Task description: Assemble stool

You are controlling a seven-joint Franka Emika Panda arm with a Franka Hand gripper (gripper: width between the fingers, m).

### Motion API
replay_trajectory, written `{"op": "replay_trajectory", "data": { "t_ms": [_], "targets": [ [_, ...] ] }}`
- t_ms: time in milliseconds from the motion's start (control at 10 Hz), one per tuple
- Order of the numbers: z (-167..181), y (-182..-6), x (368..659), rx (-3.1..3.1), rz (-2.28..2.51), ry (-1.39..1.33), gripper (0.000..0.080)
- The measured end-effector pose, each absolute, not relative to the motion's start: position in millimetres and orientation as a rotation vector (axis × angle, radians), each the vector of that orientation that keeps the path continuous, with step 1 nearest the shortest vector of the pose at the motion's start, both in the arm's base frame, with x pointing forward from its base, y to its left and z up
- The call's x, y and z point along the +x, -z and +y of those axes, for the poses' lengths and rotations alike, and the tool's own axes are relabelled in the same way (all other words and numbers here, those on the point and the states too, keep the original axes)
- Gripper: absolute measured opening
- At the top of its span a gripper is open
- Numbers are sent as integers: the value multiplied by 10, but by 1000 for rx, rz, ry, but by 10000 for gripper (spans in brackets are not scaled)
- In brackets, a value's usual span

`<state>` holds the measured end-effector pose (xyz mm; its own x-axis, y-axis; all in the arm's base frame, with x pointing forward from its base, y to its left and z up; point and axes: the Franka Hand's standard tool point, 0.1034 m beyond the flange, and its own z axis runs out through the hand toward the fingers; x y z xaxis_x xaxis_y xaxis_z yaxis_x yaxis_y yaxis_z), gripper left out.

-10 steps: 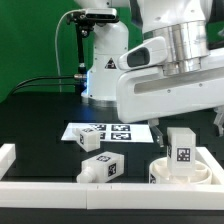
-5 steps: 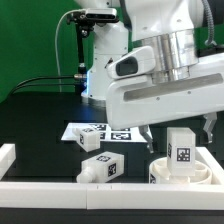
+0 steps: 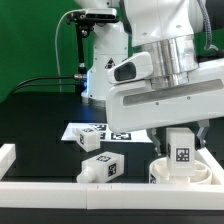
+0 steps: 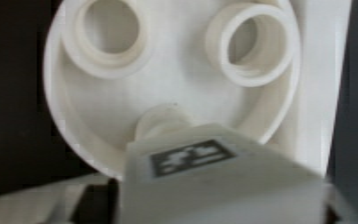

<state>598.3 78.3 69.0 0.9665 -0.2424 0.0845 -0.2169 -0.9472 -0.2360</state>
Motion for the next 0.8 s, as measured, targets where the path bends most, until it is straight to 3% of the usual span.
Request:
{"op": "replay_trajectory", "data": {
  "t_ms": [500, 800],
  "targets": [
    [914, -686, 6014, -2678, 1072, 73, 330],
    [1182, -654, 5941, -2398, 1637, -45, 330]
  ]
}}
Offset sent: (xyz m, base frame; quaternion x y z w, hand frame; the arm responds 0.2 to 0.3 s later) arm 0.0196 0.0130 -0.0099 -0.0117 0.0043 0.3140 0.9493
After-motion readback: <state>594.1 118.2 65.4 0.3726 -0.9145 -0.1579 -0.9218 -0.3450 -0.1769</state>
